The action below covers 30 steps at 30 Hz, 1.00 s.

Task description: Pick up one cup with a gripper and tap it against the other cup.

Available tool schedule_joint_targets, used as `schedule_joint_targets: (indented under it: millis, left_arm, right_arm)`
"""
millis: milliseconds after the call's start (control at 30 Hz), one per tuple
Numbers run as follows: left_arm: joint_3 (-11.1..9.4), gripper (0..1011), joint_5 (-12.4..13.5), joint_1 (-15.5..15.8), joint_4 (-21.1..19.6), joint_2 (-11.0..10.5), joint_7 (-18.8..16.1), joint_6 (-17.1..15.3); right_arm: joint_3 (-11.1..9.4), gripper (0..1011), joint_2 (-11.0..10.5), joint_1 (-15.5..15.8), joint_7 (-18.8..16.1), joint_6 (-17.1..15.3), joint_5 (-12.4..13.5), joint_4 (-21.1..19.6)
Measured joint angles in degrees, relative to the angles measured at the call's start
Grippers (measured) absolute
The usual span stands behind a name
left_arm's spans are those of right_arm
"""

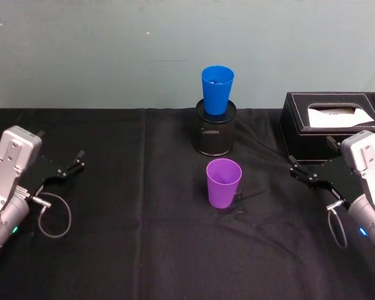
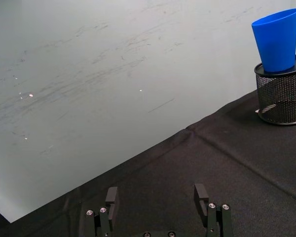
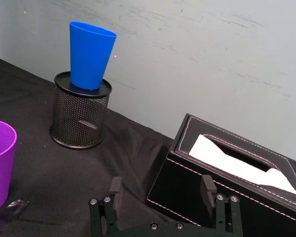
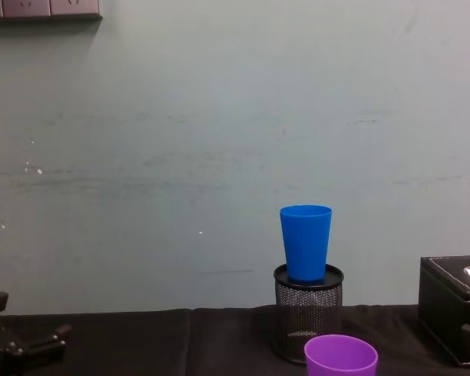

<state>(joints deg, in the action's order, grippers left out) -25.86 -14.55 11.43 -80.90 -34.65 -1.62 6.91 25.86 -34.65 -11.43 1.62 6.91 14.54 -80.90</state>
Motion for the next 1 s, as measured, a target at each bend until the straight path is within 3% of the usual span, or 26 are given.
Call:
schedule_joint_targets:
  millis: [1000]
  left_arm:
    - [0.0, 1000, 0.0, 0.0, 0.0, 0.0, 0.0, 0.0]
  right_arm:
    - [0.0, 1003, 0.0, 0.0, 0.0, 0.0, 0.0, 0.0]
